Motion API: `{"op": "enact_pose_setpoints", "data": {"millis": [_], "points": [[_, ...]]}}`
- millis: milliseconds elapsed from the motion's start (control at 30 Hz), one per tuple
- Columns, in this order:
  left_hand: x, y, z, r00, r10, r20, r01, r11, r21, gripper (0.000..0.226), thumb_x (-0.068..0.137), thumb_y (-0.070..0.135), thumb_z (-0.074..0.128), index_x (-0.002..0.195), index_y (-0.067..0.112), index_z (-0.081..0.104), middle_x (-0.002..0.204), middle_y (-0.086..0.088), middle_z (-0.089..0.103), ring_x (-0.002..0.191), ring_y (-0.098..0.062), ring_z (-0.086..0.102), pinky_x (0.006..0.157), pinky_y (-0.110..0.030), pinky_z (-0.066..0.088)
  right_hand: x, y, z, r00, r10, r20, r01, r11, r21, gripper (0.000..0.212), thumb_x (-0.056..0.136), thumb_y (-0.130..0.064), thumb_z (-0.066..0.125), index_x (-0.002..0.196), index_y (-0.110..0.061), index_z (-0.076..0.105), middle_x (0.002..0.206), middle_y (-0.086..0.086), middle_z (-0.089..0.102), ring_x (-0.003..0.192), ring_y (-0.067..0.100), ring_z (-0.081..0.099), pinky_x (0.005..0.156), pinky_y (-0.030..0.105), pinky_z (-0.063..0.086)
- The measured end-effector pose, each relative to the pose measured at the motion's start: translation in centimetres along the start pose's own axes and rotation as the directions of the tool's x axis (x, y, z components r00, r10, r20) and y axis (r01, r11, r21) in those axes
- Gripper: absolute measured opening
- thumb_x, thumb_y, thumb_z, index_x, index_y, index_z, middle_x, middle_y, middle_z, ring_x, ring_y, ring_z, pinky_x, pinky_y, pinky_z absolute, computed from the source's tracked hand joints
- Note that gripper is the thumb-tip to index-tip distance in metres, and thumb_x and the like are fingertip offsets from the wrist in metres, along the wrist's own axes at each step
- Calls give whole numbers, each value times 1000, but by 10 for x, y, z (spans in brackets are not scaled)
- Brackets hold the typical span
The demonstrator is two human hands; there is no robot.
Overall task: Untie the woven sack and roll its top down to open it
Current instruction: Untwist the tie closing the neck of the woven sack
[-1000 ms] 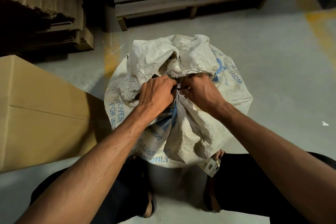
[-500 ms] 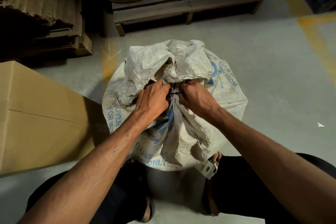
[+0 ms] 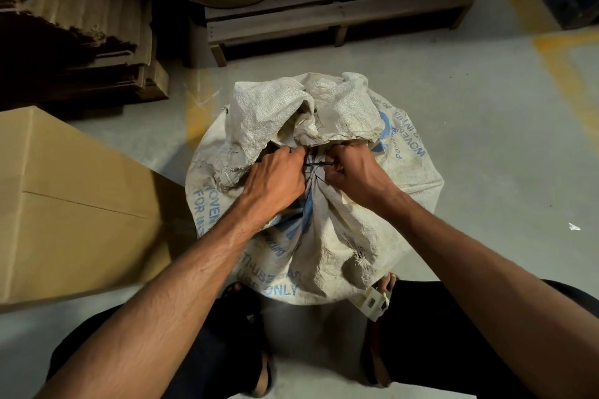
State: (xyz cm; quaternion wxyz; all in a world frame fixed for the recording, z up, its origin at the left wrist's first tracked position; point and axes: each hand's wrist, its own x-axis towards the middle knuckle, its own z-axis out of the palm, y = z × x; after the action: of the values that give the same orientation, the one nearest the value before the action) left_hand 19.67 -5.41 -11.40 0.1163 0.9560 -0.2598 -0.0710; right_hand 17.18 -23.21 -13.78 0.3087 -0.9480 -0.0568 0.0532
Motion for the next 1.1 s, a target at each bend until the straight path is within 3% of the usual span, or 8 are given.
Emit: {"op": "enact_pose_setpoints", "data": {"millis": [233, 400, 500, 600, 733, 933, 1033, 1100], "points": [[3, -17, 3, 995, -97, 17, 98, 988, -120, 22, 99, 7, 47, 116, -2, 58, 65, 6, 47, 47, -7, 51, 40, -20, 42, -1, 5, -9, 980, 172, -96, -156, 976, 150, 17, 80, 8, 49, 72, -5, 55, 67, 4, 57, 56, 17, 46, 52, 35, 41], [1, -8, -1, 992, -125, 24, 127, 986, -108, 27, 91, 2, 54, 117, -2, 58, 76, 0, 52, 57, -12, 54, 47, -20, 38, 0, 7, -10, 975, 202, -89, -194, 976, 98, 8, 83, 5, 55, 78, 4, 61, 72, 17, 65, 59, 17, 44, 56, 42, 43], [-5, 1, -7, 991, -131, -25, 130, 991, -37, 52, 87, 7, 59, 138, 4, 47, 84, -3, 53, 60, -12, 51, 47, -22, 36, -1, 5, -13, 978, 188, -96, -181, 981, 76, 7, 82, 5, 56, 77, 4, 61, 73, 19, 64, 61, 18, 45, 58, 45, 45], [-8, 8, -11, 985, -126, -115, 132, 990, 43, 59, 89, 31, 59, 144, 15, 43, 103, -9, 55, 82, -17, 52, 59, -28, 45, -3, 3, -17, 978, 176, -114, -168, 983, 79, 6, 80, 6, 58, 77, 3, 63, 69, 13, 64, 60, 18, 47, 56, 33, 42], [-7, 17, -1, 993, -109, -50, 101, 983, -151, 62, 87, 43, 67, 143, 24, 48, 124, -10, 50, 111, -21, 52, 84, -34, 55, -5, -5, -24, 981, 132, -142, -121, 989, 88, 8, 77, 7, 59, 73, 1, 63, 65, 6, 59, 55, 6, 42, 55, 18, 37], [-6, 20, 6, 990, -133, -44, 129, 988, -91, 60, 86, 52, 67, 141, 39, 48, 111, -3, 53, 105, -24, 49, 75, -38, 53, -18, -3, -36, 980, 147, -133, -135, 986, 93, 17, 84, 2, 60, 73, -11, 60, 64, -7, 55, 57, 7, 47, 55, 12, 39], [-3, 22, 8, 990, -135, -37, 133, 990, -55, 60, 88, 45, 67, 144, 38, 46, 115, -4, 54, 106, -24, 48, 76, -38, 52, -23, 0, -47, 982, 147, -115, -136, 986, 101, 17, 87, 0, 62, 75, -12, 65, 67, -1, 67, 61, 15, 62, 58, 15, 47], [-4, 23, 9, 990, -139, -32, 138, 990, -33, 60, 91, 41, 66, 146, 36, 44, 120, -5, 53, 109, -25, 47, 80, -39, 52, -25, -1, -55, 982, 153, -112, -137, 981, 136, 15, 88, -1, 64, 78, -10, 70, 69, 3, 72, 66, 20, 71, 66, 32, 58]]}}
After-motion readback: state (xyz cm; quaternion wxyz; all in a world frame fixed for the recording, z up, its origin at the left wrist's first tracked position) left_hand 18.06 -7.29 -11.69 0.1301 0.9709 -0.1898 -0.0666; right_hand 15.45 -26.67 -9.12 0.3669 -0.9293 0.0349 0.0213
